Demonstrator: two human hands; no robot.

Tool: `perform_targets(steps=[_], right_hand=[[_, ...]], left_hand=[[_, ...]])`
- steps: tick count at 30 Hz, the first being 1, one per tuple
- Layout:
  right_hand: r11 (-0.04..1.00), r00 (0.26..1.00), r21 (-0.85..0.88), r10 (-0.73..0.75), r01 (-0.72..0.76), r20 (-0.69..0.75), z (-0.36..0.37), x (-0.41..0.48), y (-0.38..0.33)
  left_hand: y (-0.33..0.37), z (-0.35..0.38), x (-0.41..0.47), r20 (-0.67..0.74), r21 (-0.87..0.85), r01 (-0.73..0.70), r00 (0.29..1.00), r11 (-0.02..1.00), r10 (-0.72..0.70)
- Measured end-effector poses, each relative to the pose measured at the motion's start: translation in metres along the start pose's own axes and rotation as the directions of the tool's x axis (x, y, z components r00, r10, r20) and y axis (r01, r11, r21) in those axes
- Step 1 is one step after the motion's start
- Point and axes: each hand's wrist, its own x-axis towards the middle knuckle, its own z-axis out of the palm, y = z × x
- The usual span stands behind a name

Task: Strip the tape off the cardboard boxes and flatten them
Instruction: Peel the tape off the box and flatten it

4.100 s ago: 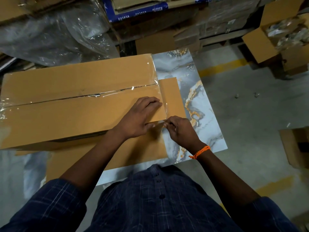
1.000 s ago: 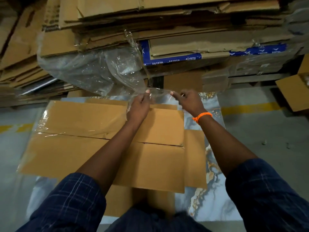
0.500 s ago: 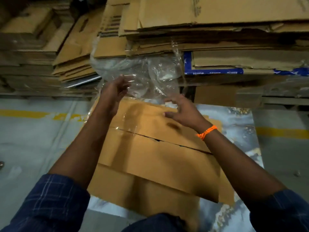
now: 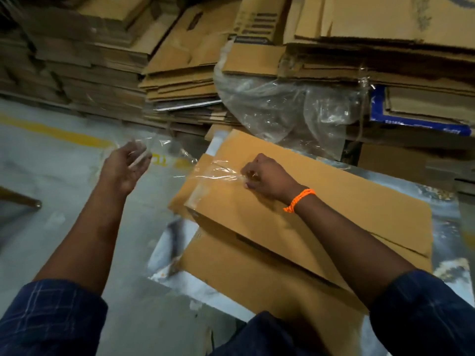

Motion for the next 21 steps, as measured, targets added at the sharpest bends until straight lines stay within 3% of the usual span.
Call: perform_targets(steps=[3,5,8,11,15,18,21], right_hand=[[1.000,0.996,-0.001,0.007,-0.007,-0.092,-0.005,0.019,-0.022],[0.967,0.976,0.256,0.063,-0.008,-0.206,-0.017,0.029,-0.046],[0.699,0.962,0.714,0.162,0.045,-0.218,-0.037,0.041,-0.083],[0.585,0.978,0.810,0.138,0.048,-0.157,-0.033,0.050,-0.100],[0.690,0.998,0.724,0.045,0.007,-0.052,-0.019,0.044,-0.093],[0.662,0.999,0.749,-0.045,0.025,0.006,-0.034,0.027,-0.081],[0.840,0.988,0.534,-0.148,0.097,0.054,-0.038,0.009,-0.068]], left_hand=[[-0.011,-0.029,0.007,-0.006,0.073,-0.025,1.000,0.997,0.025],[-0.023,-0.033,0.002,0.035,0.194,-0.151,0.988,0.969,0.147],[-0.040,-0.019,-0.008,0.131,0.432,-0.363,0.931,0.826,0.340],[-0.049,0.013,-0.025,0.363,0.530,-0.557,0.830,0.640,0.423],[-0.063,0.058,-0.046,0.575,0.594,-0.725,0.686,0.349,0.445],[-0.065,0.081,-0.059,0.591,0.673,-0.707,0.691,0.217,0.417],[-0.063,0.097,-0.073,0.500,0.745,-0.639,0.723,0.188,0.477]])
